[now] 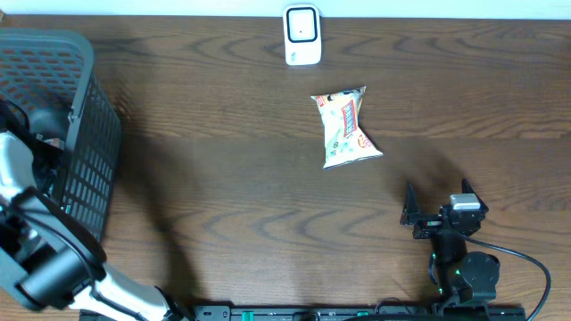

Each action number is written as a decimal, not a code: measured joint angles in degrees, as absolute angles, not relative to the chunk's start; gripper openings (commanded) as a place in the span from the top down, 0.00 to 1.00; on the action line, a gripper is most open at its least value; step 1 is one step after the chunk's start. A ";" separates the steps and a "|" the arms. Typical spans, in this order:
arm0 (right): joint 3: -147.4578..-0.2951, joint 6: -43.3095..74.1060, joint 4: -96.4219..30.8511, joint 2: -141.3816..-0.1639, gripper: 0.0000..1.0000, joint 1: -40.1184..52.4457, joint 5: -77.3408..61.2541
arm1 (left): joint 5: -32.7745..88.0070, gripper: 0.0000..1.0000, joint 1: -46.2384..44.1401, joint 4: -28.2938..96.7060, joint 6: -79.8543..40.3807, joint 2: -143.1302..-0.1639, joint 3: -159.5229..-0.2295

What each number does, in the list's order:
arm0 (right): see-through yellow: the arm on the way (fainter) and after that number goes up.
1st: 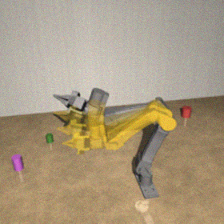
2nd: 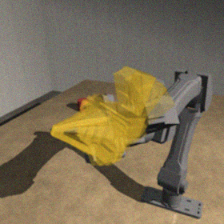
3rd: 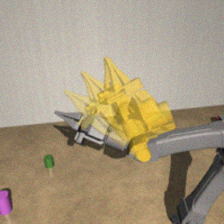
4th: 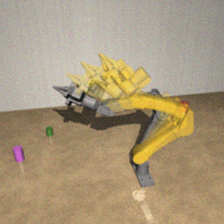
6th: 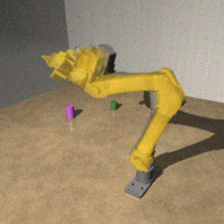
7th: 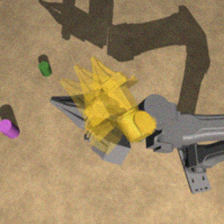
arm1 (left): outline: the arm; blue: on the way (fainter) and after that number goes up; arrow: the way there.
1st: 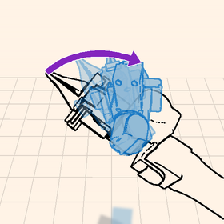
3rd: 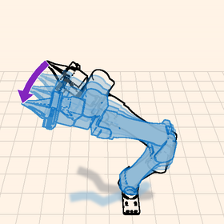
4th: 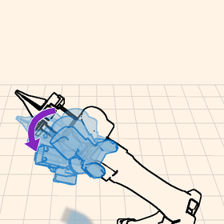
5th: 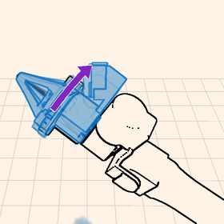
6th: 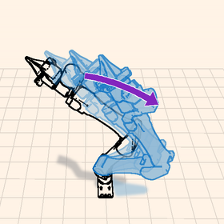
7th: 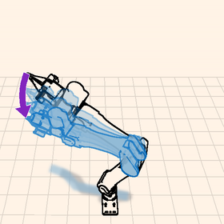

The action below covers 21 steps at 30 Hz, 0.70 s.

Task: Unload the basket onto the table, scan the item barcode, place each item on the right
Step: 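Reach the left gripper back into the basket and grasp the green packet, then carry the green packet to the scanner and drop it by the snack bag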

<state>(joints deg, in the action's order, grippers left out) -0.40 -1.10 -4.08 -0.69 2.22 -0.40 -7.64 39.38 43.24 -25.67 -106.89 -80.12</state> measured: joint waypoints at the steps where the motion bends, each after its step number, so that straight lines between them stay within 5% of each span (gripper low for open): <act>1: -0.40 -1.10 -4.08 -0.69 0.01 2.22 -0.40 | -7.60 0.81 39.38 43.29 -25.67 -105.49 -80.12; 10: -0.40 -1.10 -4.08 -0.69 0.01 2.22 -0.40 | -4.95 0.81 39.38 43.48 -25.69 -90.61 -80.12; 21: -0.40 -1.10 -4.10 -0.69 0.01 2.22 -0.40 | 13.10 0.81 39.33 37.69 -30.04 -69.17 -80.14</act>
<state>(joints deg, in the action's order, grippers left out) -0.40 -1.10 -4.10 -0.69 2.22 -0.40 13.10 39.33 37.69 -30.04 -69.17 -80.14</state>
